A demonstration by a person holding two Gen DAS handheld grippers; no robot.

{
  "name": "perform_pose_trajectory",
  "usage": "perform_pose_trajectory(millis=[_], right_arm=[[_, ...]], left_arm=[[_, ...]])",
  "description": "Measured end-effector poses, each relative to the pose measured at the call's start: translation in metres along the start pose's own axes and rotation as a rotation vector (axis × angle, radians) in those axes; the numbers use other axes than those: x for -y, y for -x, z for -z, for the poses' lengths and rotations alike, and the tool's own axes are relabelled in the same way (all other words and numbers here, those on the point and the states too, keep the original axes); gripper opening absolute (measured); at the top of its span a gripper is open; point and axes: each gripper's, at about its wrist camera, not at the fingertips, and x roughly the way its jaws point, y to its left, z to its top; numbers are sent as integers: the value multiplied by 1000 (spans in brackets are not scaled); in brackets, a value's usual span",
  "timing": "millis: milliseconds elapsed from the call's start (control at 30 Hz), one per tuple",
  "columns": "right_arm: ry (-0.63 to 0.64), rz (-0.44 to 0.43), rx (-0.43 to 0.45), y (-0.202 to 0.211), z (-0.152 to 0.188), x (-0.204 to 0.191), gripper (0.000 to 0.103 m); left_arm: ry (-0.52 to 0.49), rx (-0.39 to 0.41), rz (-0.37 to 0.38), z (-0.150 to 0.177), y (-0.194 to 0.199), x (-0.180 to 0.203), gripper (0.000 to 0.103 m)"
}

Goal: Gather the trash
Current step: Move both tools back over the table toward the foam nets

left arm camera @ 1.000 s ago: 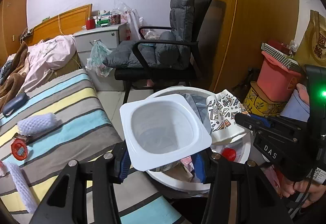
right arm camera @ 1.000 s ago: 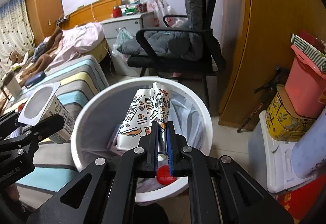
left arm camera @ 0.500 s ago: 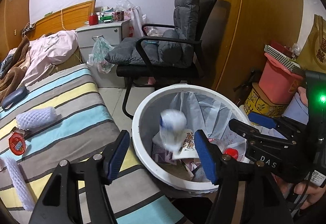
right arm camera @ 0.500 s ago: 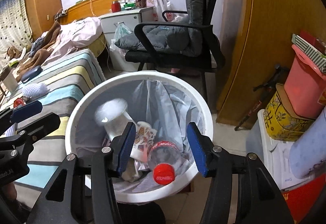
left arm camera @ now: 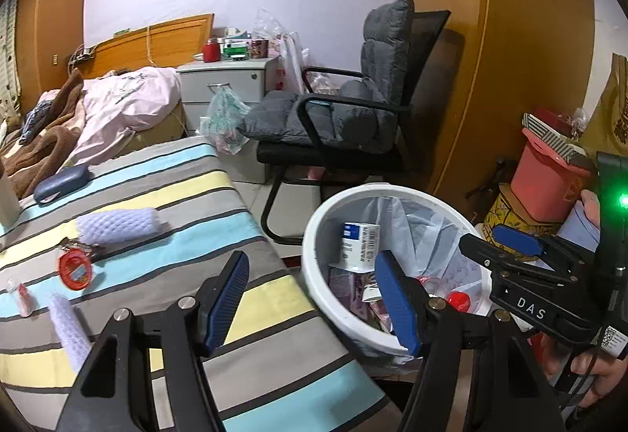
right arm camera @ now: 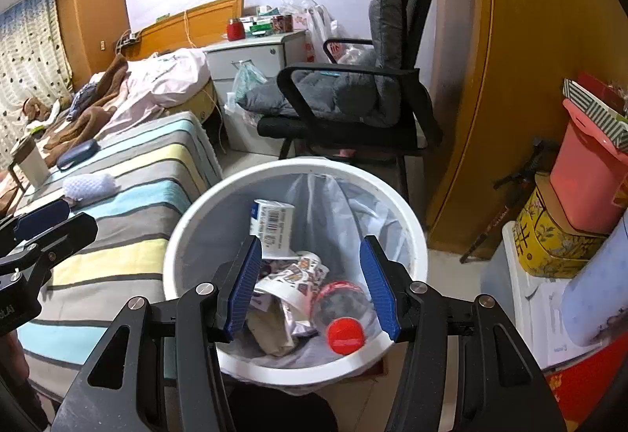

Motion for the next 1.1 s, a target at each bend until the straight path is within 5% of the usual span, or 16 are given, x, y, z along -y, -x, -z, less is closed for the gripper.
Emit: perform_pose_trajectory(millis=[433, 1100], right_arm=[[40, -59, 39, 13, 0, -31, 54], [148, -213, 41, 15, 7, -113, 54]], left_arm=[[53, 43, -60, 14, 33, -35, 69], [212, 79, -250, 56, 91, -133, 69]])
